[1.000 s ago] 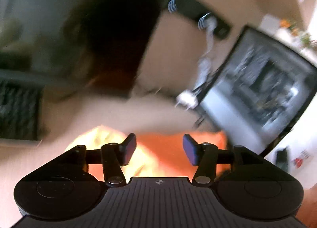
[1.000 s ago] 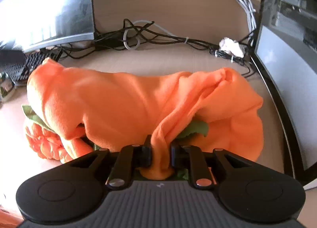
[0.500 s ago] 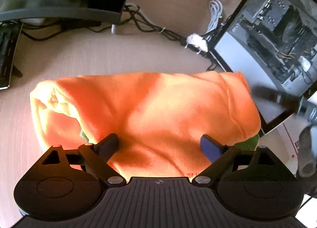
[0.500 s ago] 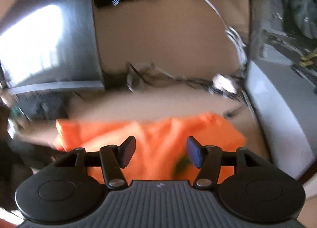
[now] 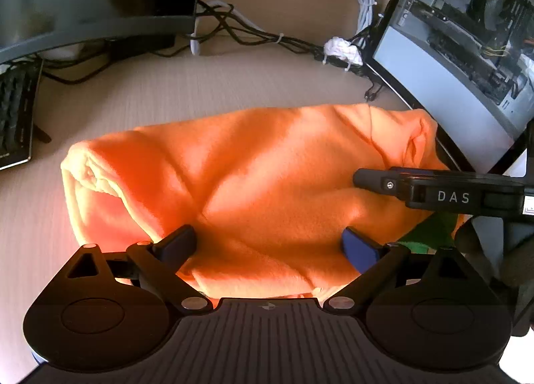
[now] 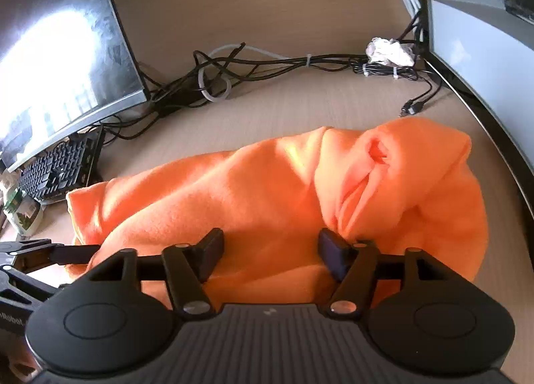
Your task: Fold clothes
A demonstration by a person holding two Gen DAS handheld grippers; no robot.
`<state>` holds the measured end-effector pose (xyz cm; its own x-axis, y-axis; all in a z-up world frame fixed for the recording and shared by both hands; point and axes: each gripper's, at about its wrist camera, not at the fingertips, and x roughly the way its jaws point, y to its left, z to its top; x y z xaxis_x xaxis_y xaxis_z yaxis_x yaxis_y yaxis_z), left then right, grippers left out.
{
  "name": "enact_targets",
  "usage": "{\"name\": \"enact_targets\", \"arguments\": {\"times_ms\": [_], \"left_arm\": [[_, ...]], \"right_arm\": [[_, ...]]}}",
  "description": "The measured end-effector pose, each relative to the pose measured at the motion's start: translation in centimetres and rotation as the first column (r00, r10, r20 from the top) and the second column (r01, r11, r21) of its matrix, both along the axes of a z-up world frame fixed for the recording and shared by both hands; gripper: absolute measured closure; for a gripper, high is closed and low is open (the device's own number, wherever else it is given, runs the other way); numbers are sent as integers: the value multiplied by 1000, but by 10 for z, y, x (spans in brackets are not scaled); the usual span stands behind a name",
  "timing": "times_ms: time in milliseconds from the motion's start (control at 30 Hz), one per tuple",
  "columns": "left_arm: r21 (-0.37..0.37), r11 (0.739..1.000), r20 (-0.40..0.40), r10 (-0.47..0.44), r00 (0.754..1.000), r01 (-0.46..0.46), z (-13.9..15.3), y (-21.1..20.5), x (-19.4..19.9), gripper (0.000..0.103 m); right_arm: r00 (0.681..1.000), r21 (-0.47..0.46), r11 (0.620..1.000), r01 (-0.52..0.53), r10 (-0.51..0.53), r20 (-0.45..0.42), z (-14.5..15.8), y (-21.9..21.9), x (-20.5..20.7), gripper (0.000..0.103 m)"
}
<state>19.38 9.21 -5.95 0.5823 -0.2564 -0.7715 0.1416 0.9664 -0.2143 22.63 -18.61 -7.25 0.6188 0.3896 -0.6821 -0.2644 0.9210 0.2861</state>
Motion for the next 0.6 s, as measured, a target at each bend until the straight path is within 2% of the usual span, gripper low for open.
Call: {"name": "enact_targets", "arguments": {"times_ms": [200, 300, 333, 467, 600], "left_arm": [[-45, 999, 8, -9, 1000, 9, -1, 6, -3, 0], [-144, 989, -22, 7, 1000, -10, 8, 25, -7, 0], [-174, 984, -22, 34, 999, -37, 13, 34, -10, 0], [-233, 954, 0, 193, 981, -187, 29, 78, -30, 0], [-290, 892, -122, 325, 938, -347, 16, 119, -34, 0]], "right_arm": [[1000, 17, 1000, -9, 9, 2, 0, 5, -5, 23], [999, 49, 998, -39, 39, -16, 0, 6, -5, 7], [998, 67, 996, -58, 59, -23, 0, 6, -5, 0], [998, 79, 995, -62, 64, -21, -1, 7, -8, 0], [999, 106, 993, -41, 44, -28, -2, 5, -8, 0]]}}
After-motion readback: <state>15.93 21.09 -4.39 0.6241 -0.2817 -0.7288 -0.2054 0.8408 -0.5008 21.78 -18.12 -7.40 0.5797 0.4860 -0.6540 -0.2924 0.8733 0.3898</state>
